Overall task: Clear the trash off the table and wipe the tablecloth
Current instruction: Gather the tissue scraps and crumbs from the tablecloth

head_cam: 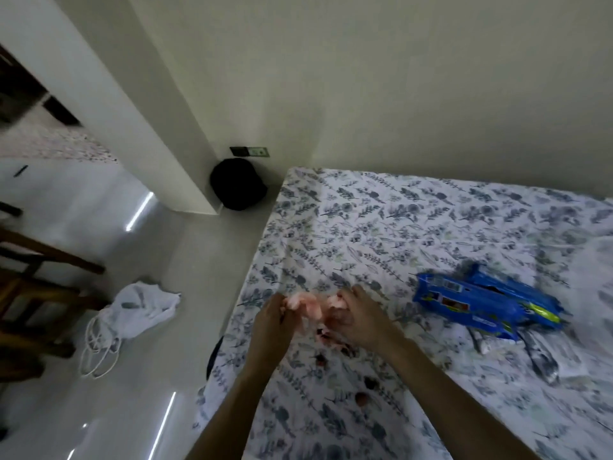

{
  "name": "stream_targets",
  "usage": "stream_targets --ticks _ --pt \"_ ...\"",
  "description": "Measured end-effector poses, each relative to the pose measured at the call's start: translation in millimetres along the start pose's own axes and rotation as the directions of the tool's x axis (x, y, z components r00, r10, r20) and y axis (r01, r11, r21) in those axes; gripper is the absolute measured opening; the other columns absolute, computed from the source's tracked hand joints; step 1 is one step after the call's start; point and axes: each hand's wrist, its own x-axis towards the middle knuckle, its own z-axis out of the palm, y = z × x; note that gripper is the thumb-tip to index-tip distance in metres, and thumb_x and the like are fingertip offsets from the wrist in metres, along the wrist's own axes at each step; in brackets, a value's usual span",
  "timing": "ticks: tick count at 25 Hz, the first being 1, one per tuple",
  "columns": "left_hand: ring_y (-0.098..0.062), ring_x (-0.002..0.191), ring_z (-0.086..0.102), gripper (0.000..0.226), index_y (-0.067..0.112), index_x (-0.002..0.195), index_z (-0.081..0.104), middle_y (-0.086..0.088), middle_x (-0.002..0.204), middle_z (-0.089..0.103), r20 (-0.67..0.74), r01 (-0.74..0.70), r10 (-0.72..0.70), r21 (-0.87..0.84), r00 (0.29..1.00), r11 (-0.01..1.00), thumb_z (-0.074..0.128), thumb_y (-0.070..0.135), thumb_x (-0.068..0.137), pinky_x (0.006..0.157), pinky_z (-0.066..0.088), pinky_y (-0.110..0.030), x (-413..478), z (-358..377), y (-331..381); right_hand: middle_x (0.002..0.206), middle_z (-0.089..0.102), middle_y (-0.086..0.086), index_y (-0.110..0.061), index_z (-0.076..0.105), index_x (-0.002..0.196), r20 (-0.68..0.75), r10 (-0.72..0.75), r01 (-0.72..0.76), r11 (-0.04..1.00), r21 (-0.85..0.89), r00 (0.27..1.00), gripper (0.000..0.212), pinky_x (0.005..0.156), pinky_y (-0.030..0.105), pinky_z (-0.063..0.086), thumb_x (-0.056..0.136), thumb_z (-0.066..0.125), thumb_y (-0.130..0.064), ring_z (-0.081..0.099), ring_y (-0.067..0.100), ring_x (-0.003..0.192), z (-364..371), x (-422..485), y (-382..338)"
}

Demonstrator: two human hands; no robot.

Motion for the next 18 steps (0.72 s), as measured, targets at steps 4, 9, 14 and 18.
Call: stream_targets --ticks 4,9,14,18 --pt "-0.003 0.060 0.054 0.012 0.018 0.080 0.056 0.004 0.069 0.059 -0.097 0.144 -0.163 -0.181 0.982 0.973 0.054 0.021 0.091 0.051 0.041 -0.011 2.0 -66.1 -55.2 0.111 0.052 0.009 -0.010 0.055 0.111 -0.023 -0.110 0.110 0.994 -0.004 0.994 0.028 0.069 0.026 0.036 0.088 0.060 -0.025 0.055 0.024 0.096 57.4 35.8 -67.8" --pt "-0.019 0.071 0.060 0.012 0.011 0.088 0.058 -0.005 0.077 0.065 -0.109 0.245 -0.292 -0.316 0.950 0.917 0.052 0.021 0.091 0.059 0.043 -0.030 21.4 -144.0 -180.3 0.103 0.054 0.011 -0.006 0.058 0.101 0.030 -0.110 0.109 0.994 0.015 0.994 0.022 0.063 0.021 0.030 0.086 0.063 -0.020 0.055 0.027 0.091 163.0 78.4 -168.2" --pt "-0.016 0.066 0.058 0.013 0.007 0.088 0.057 -0.003 0.074 0.062 0.045 0.338 -0.340 -0.293 0.939 0.895 0.055 0.020 0.089 0.054 0.041 -0.022 34.8 -200.4 -309.6 0.104 0.056 0.014 -0.008 0.056 0.101 0.005 0.160 -0.157 0.977 -0.147 0.987 0.024 0.067 0.031 0.034 0.089 0.057 -0.029 0.055 0.031 0.091 265.7 103.9 -233.0" --pt "-0.023 0.072 0.056 0.010 0.010 0.087 0.056 -0.007 0.082 0.061 0.174 0.423 -0.389 -0.255 0.905 0.870 0.055 0.020 0.090 0.055 0.038 -0.027 42.6 -194.6 -364.2 0.106 0.055 0.010 -0.011 0.053 0.104 0.102 0.276 -0.250 0.944 -0.214 0.956 0.026 0.068 0.030 0.037 0.092 0.054 -0.035 0.054 0.026 0.089 311.3 108.6 -242.1"
